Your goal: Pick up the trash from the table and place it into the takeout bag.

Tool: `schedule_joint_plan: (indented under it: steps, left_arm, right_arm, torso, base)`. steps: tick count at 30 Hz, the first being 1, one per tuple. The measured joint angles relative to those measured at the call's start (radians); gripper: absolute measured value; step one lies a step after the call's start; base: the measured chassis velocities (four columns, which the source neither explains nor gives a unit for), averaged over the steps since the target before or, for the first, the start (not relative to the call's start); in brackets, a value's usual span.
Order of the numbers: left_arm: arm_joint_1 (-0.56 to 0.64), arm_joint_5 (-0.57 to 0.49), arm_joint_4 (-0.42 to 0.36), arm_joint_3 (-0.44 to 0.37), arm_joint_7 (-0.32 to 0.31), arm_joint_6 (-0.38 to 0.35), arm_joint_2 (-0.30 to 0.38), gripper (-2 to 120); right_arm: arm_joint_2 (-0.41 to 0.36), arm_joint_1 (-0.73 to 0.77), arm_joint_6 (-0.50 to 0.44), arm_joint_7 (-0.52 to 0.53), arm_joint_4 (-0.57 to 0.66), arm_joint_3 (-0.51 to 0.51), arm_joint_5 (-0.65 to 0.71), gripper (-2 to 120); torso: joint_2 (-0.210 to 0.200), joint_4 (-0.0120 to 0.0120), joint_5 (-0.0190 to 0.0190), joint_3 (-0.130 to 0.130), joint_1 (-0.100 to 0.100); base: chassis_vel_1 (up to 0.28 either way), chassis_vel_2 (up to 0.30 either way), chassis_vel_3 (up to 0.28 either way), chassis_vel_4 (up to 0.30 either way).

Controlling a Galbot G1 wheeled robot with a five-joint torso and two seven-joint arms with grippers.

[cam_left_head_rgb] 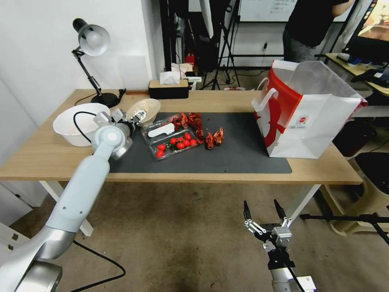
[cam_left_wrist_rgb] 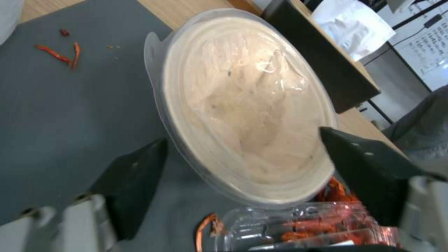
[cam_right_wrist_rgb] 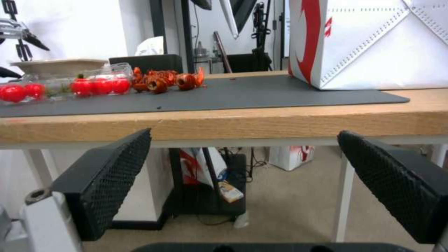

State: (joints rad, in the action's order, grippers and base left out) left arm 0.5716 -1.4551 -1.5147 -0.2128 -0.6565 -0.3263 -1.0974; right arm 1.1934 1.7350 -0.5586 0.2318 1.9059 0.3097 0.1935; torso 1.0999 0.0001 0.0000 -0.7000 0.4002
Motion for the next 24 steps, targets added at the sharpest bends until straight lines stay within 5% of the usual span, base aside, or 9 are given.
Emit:
schedule_joint_plan:
  steps: [8,20,24]
  left_arm:
    - [-0.040,-0.004,0.071,0.008,0.001,0.006,-0.015,48]
    - [-0.038,-0.003,0.078,0.013,0.035,0.031,-0.009,4]
    - [-0.029,0.025,0.072,0.019,0.085,0.072,-0.005,0]
  right_arm:
    - [-0.002,-0.003,-0.001,0.000,-0.008,-0.003,-0.001,100]
    - [-0.004,-0.009,-0.002,0.000,-0.016,-0.006,-0.001,100]
    - [-0.001,-0.009,-0.004,0.000,-0.016,-0.007,-0.001,100]
  torso:
    - [0.000,0.0000,-0.0001,0.000,0.000]
    - [0.000,0.0000,-0.0001,0.000,0.000]
    - [0.000,-0.0002,0.0000,0.000,0.000]
  base:
    - [0.000,0.000,0.000,0.000]
    - [0.000,0.000,0.000,0.000]
    - [0.000,0.000,0.000,0.000]
